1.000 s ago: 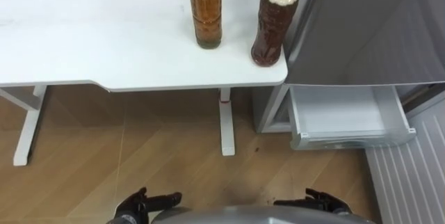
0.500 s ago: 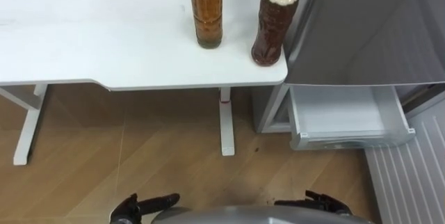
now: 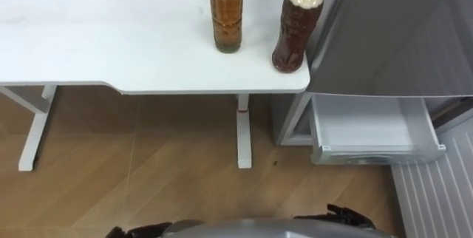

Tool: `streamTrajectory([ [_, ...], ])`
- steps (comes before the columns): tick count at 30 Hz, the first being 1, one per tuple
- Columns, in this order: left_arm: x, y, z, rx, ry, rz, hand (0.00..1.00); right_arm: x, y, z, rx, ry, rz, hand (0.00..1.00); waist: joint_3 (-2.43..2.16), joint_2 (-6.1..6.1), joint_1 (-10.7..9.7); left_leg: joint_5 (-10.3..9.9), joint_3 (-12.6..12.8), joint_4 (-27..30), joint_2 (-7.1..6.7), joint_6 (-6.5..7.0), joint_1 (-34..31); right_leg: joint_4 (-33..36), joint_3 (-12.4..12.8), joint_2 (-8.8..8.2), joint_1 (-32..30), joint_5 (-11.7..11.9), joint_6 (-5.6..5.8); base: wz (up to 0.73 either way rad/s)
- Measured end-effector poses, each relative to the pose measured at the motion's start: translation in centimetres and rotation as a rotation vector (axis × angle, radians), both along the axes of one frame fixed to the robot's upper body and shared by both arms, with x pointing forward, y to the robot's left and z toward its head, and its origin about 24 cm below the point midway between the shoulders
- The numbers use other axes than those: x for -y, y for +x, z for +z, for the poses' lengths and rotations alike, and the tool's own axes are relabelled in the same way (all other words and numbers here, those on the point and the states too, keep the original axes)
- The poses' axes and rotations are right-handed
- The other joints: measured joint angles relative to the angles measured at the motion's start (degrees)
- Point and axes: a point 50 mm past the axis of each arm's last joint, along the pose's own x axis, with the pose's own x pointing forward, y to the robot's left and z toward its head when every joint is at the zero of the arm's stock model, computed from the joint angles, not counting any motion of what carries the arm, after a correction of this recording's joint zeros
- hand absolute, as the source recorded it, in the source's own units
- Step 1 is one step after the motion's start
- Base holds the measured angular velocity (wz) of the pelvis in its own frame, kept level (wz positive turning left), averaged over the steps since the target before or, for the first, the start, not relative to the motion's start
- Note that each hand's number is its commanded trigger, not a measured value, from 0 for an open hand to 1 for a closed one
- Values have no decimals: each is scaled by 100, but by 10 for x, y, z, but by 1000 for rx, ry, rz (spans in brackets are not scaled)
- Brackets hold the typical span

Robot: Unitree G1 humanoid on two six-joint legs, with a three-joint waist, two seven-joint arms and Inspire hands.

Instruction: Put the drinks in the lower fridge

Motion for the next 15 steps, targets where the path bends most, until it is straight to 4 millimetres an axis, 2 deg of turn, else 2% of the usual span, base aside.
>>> streamTrajectory([
  [5, -9, -5, 3, 35, 34, 251, 0, 2, -1, 0, 0, -5, -9, 0, -6, 59, 13, -1, -39, 50, -2, 1, 2, 2, -14, 0, 18, 0, -1, 0],
  [10, -22, 4, 9, 128, 76, 529, 0, 6, -3, 1, -1, -31, -29, 0, -1, 145, 122, -4, -35, 49, -3, 4, 9, 1, -1, 0, 60, 0, -1, 0],
  [12, -27, 9, 13, 160, 102, 576, 0, 9, -4, 1, 4, -37, -42, 0, 0, 162, 165, -4, -36, 53, -6, 5, -2, -4, 8, -1, 47, -1, -1, 0],
  [13, -31, 11, 16, 180, 125, 591, 0, 10, -3, 2, 9, -42, -38, 0, -19, 178, 184, -2, -50, 65, -9, 6, -1, -3, 11, -4, 15, -1, -3, 0],
  [15, -42, 19, 24, 224, 175, 634, 0, 11, -3, 2, 12, -46, -38, 0, -26, 173, 196, 0, -60, 97, -14, 7, -22, -1, -17, -7, 7, -2, -3, 2],
])
